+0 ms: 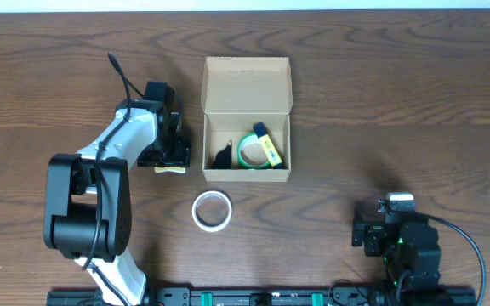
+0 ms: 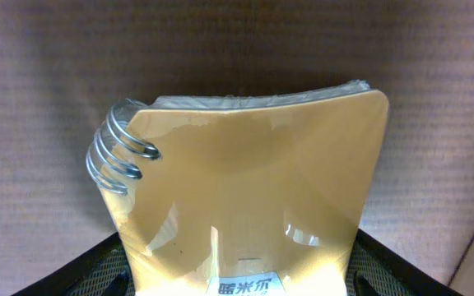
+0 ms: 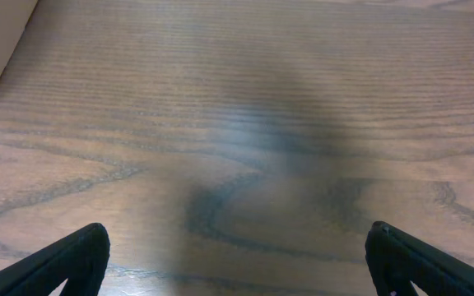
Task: Pack container
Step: 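Grasp the notepad with the left gripper and lift it, then lower the yellow notepad into the box and open the left gripper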
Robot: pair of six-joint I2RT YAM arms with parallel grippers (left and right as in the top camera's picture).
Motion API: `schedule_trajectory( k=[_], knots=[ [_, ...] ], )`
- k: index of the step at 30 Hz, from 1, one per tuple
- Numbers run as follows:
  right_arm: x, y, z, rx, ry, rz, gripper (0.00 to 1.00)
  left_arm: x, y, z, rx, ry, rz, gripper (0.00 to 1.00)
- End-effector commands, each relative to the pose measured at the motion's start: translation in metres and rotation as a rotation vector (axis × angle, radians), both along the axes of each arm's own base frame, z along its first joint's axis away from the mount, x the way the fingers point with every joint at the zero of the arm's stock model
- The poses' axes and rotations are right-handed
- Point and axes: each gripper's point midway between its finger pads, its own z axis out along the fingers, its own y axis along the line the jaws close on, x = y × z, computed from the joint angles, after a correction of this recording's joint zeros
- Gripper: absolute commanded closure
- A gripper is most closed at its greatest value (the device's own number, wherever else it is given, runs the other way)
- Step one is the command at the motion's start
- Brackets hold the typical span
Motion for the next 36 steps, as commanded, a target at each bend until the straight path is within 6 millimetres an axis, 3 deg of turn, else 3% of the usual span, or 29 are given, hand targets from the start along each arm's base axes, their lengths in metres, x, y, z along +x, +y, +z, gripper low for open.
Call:
schedule_trajectory(
  k=[1,10,14,19,24,29,36],
  knots=[
    [0.000,-0.001,0.001,-0.006,-0.006,-0.001,0.01,0.019,-0.002,0.014,-0.003,-0.033,0.009,0.48],
    [0.000,-0.001,0.001,-0.006,-0.006,-0.001,0.01,0.050,0.001,0.071,0.030,-0.091,0.011,0.48],
    [0.000,-0.001,0.001,-0.006,-0.006,-0.001,0.01,0.061,0.003,0.110,0.047,-0.119,0.004,0.45],
    [0.000,-0.001,0.001,-0.006,-0.006,-0.001,0.01,0.066,0.002,0.150,0.044,-0.147,-0.012,0.45],
    [0.000,-0.001,0.001,-0.006,-0.006,-0.001,0.01,0.064,-0.003,0.173,0.013,-0.157,-0.014,0.45],
    [0.000,-0.001,0.001,-0.006,-0.006,0.000,0.01,0.052,-0.040,0.183,-0.143,-0.120,-0.074,0.43],
    [0.000,-0.001,0.001,-0.006,-0.006,-0.001,0.01,0.032,-0.091,0.182,-0.138,-0.098,-0.256,0.42]
  ],
)
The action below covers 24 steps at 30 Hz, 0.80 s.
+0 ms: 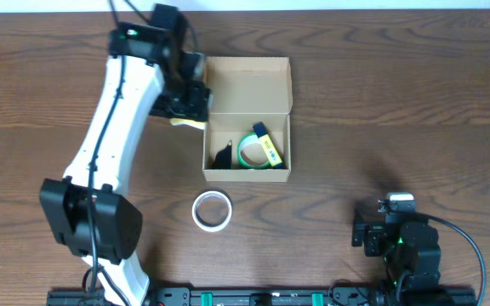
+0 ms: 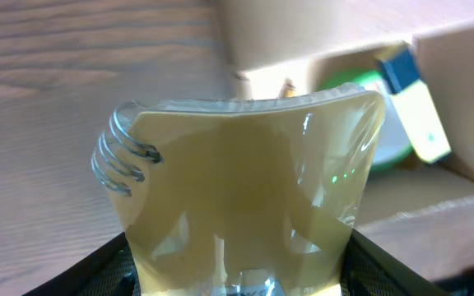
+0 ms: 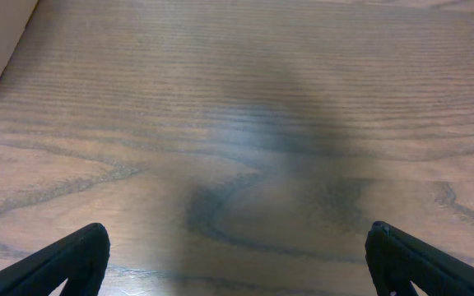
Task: Pack container
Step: 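Lower the yellow notepad into the box and open the left gripper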
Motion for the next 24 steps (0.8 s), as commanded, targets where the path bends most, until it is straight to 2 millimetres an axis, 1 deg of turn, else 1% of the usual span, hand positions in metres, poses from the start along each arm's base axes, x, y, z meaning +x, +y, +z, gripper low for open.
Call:
schedule_trajectory(
  k=[1,4,5,7,10,13,16,24],
  knots=[
    [0.000,-0.001,0.001,-0.006,-0.006,-0.001,0.01,-0.007,-0.023,0.004,0.011,-0.014,-0.094,0.42],
    [0.000,-0.001,0.001,-0.006,-0.006,0.000,0.01,-0.017,-0.040,0.002,0.037,-0.014,-0.156,0.42],
    [0.000,-0.001,0.001,-0.006,-0.006,-0.001,0.01,-0.021,-0.046,-0.003,0.038,-0.009,-0.171,0.42],
    [0.000,-0.001,0.001,-0.006,-0.006,-0.001,0.01,-0.024,-0.050,-0.012,0.042,0.004,-0.184,0.39],
    [0.000,-0.001,0.001,-0.006,-0.006,-0.001,0.01,-0.036,-0.054,-0.031,0.045,0.053,-0.204,0.38],
    [0.000,-0.001,0.001,-0.006,-0.006,0.000,0.01,-0.045,-0.062,-0.055,0.053,0.074,-0.222,0.39],
    [0.000,-0.001,0.001,-0.006,-0.006,-0.001,0.01,-0.047,-0.067,-0.067,0.052,0.071,-0.230,0.39],
    [0.000,-0.001,0.001,-0.006,-0.006,-0.001,0.01,-0.033,-0.076,-0.070,0.027,0.007,-0.232,0.37]
  ],
)
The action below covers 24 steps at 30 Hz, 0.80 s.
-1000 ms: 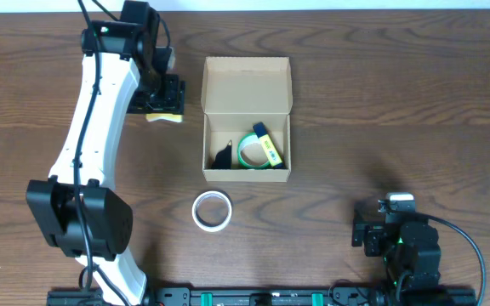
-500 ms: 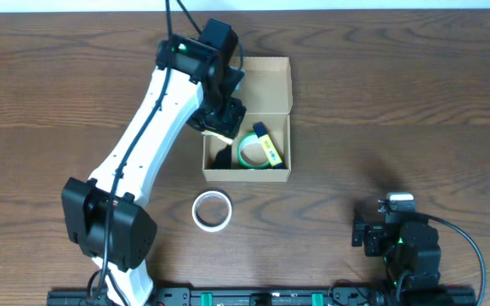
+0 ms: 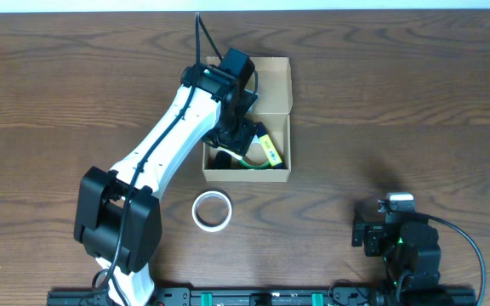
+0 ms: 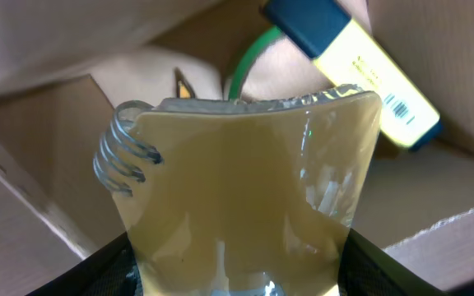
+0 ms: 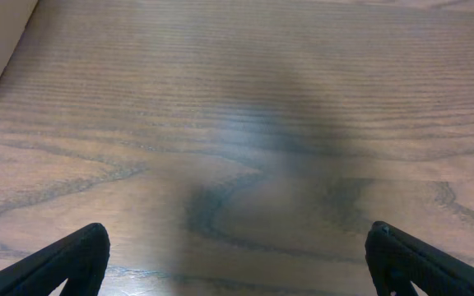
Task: Pack container
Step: 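Lower the yellow notepad into the box and open the left gripper, then move the left gripper down to the white tape roll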
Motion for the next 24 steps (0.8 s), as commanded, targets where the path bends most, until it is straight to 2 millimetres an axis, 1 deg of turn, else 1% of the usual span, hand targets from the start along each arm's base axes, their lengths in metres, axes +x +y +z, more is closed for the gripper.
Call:
schedule_trajectory(
  k=[1,5,8,9,10,11,12,18,20,22,24],
  knots=[
    [0.000,-0.001,0.001,-0.006,-0.006,0.000,0.01,0.001,0.000,-0.005,-0.002,-0.002,0.005,0.36],
    [0.000,-0.001,0.001,-0.006,-0.006,-0.001,0.01,-0.005,0.003,-0.021,0.009,0.017,0.005,0.35],
    [0.000,-0.001,0.001,-0.006,-0.006,-0.001,0.01,-0.007,0.004,-0.023,0.012,0.023,0.005,0.29],
    [0.000,-0.001,0.001,-0.006,-0.006,-0.001,0.01,-0.006,0.004,-0.023,0.012,0.022,0.005,0.25],
    [0.000,-0.001,0.001,-0.006,-0.006,-0.001,0.01,-0.007,0.004,-0.023,0.012,0.022,0.005,0.16],
    [0.000,-0.001,0.001,-0.006,-0.006,-0.001,0.01,-0.007,0.004,-0.023,0.012,0.022,0.005,0.09],
    [0.000,-0.001,0.001,-0.006,-0.006,-0.001,0.01,-0.007,0.004,-0.023,0.012,0.023,0.005,0.05],
    [0.000,-0.001,0.001,-0.006,-0.006,0.000,0.01,-0.002,0.002,-0.022,0.003,0.006,0.005,0.05],
    [0.000,-0.001,0.001,-0.006,-0.006,0.000,0.01,0.002,0.000,-0.013,-0.004,-0.008,0.006,0.05],
    [0.000,-0.001,0.001,-0.006,-0.006,-0.001,0.01,0.005,-0.002,0.008,-0.013,-0.025,0.007,0.05],
    [0.000,-0.001,0.001,-0.006,-0.006,-0.001,0.01,0.010,-0.001,0.035,-0.015,-0.064,0.015,0.05]
  ],
)
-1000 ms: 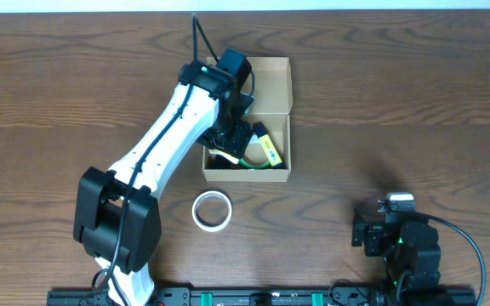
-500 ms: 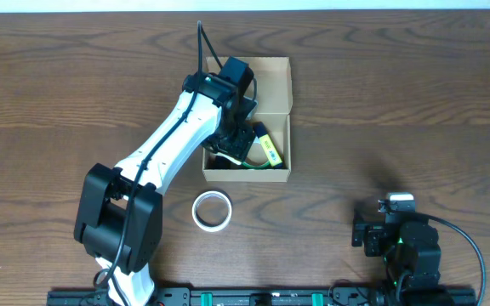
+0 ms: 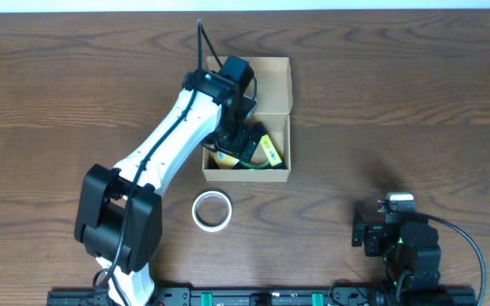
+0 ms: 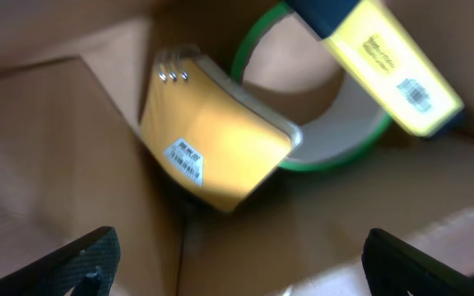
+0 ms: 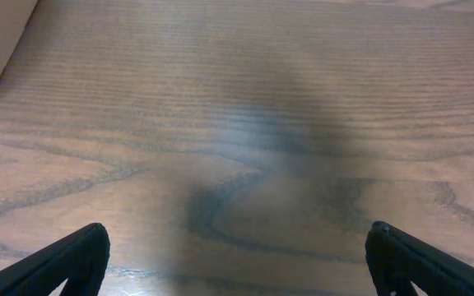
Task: Pack container
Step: 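Move the left gripper down to the white tape roll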
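An open cardboard box stands at the table's middle. In it lies a small yellow spiral notepad, leaning on a green tape ring beside a yellow-and-blue marker. My left gripper hangs open over the box's inside, just above the notepad, nothing between its fingers. In the overhead view the left gripper covers the box's left half. A white tape roll rests on the table in front of the box. My right gripper stands open low over bare table.
The box's lid flap lies open toward the far side. The right arm's base sits at the near right edge. A corner of the box shows at the left in the right wrist view.
My left gripper has opened and let go of the yellow notepad, which now lies in the box against the green tape ring. The right arm has not moved.
My left gripper was shut on the yellow notepad on the table left of the box. Then it held the notepad at the box's far left corner, then down inside the box. Now the notepad lies in the box and the gripper is open.
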Robot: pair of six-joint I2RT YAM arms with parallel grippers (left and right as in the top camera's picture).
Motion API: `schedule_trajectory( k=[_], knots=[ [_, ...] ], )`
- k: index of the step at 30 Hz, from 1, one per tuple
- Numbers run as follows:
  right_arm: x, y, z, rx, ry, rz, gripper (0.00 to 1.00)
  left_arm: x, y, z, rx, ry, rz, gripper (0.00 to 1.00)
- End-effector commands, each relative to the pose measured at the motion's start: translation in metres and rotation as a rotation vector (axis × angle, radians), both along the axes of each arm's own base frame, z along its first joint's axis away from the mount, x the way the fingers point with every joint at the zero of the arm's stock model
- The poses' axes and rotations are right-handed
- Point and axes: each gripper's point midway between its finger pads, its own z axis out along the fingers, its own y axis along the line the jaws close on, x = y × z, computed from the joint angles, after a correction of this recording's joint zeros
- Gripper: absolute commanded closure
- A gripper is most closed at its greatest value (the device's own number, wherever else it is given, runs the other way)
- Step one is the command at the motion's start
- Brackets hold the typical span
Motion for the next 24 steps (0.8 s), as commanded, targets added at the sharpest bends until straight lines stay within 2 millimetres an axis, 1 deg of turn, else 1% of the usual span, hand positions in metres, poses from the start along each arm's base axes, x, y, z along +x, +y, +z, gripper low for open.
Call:
schedule_trajectory(
  k=[1,2,4,5,7,9,12,14,15,18,20,24],
  knots=[
    [0.000,-0.001,0.001,-0.006,-0.006,0.000,0.01,0.021,-0.002,0.058,-0.030,-0.139,0.022,0.05],
    [0.000,-0.001,0.001,-0.006,-0.006,0.000,0.01,0.024,0.003,0.079,-0.022,-0.190,0.043,0.05],
    [0.000,-0.001,0.001,-0.006,-0.006,0.000,0.01,0.020,0.017,0.117,-0.021,-0.286,0.088,0.05],
    [0.000,-0.001,0.001,-0.006,-0.006,0.000,0.01,0.016,0.023,0.128,-0.023,-0.306,0.113,0.05],
    [0.000,-0.001,0.001,-0.006,-0.006,0.000,0.01,0.003,0.043,0.148,-0.019,-0.337,0.188,0.05],
    [0.000,-0.001,0.001,-0.006,-0.006,0.000,0.01,-0.007,0.057,0.152,-0.006,-0.346,0.248,0.05],
    [0.000,-0.001,0.001,-0.006,-0.006,0.000,0.01,-0.025,0.070,0.145,0.014,-0.324,0.325,0.04],
    [0.000,-0.001,0.001,-0.006,-0.006,0.000,0.01,-0.040,0.077,0.131,0.035,-0.298,0.383,0.05],
    [0.000,-0.001,0.001,-0.006,-0.006,0.000,0.01,-0.051,0.083,0.119,0.046,-0.283,0.433,0.05],
    [0.000,-0.001,0.001,-0.006,-0.006,0.000,0.01,-0.074,0.092,0.095,0.040,-0.261,0.551,0.04],
    [0.000,-0.001,0.001,-0.006,-0.006,0.000,0.01,-0.087,0.094,0.081,0.011,-0.255,0.664,0.05],
    [0.000,-0.001,0.001,-0.006,-0.006,0.000,0.01,-0.105,0.097,0.061,-0.006,-0.220,0.849,0.05]
  ],
)
